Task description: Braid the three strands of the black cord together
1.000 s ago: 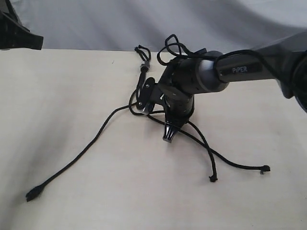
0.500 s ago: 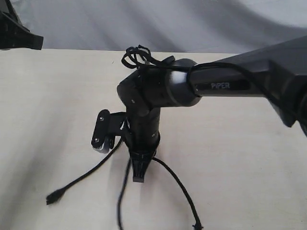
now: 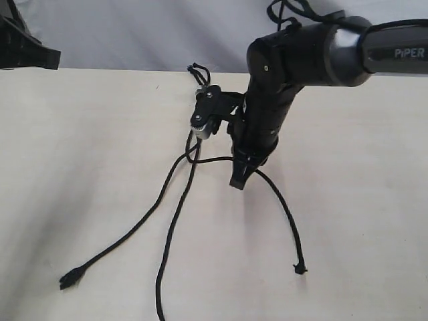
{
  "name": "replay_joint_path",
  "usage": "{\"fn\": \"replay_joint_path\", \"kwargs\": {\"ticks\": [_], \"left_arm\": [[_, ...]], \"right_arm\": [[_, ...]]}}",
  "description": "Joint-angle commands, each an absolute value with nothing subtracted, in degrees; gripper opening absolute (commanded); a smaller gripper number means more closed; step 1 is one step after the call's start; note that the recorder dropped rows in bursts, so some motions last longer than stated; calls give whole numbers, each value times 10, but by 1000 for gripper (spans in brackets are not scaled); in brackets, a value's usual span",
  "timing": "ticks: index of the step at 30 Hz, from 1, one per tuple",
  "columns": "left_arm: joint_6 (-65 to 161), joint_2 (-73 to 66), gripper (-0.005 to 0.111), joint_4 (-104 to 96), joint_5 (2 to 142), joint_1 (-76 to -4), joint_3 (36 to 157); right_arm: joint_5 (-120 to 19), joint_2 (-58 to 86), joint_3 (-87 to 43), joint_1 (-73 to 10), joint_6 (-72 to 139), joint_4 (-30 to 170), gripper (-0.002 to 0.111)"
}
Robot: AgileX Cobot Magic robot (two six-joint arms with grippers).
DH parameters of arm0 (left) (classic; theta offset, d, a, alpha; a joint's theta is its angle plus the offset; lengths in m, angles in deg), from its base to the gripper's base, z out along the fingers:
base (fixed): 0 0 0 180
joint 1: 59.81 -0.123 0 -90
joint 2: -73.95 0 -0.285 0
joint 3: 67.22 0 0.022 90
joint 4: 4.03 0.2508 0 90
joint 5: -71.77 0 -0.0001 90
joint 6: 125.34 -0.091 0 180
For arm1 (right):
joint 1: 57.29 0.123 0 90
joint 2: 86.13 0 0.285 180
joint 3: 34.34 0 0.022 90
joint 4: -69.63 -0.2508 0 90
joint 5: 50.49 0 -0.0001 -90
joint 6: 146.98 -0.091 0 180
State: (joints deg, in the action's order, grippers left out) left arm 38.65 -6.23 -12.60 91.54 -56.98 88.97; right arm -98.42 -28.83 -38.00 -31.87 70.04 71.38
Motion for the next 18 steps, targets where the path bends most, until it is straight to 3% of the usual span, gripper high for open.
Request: {"fn": "replay_joint_path", "kwargs": {"ticks": [1, 8, 9, 11, 12, 14, 18], "left_arm": [[390, -61, 0, -135, 912, -571, 887], [390, -61, 0, -135, 912, -571, 887], [390, -61, 0, -135, 912, -571, 887], [390, -61, 0, -135, 912, -571, 887], [390, -61, 0, -141, 912, -571, 886], [390, -62, 0, -165, 919, -571, 886], [389, -87, 0, -183, 932, -541, 886]], "right_arm": [[-990, -300, -377, -354, 682, 707, 0], [-981, -324, -377, -368, 673, 708, 4], [-979, -326, -377, -368, 666, 710, 10], [-976, -328, -377, -365, 653, 719, 36], [-981, -327, -377, -365, 654, 722, 56], [-987, -313, -377, -365, 650, 711, 78], [-985, -226, -377, -378, 638, 696, 78]]}}
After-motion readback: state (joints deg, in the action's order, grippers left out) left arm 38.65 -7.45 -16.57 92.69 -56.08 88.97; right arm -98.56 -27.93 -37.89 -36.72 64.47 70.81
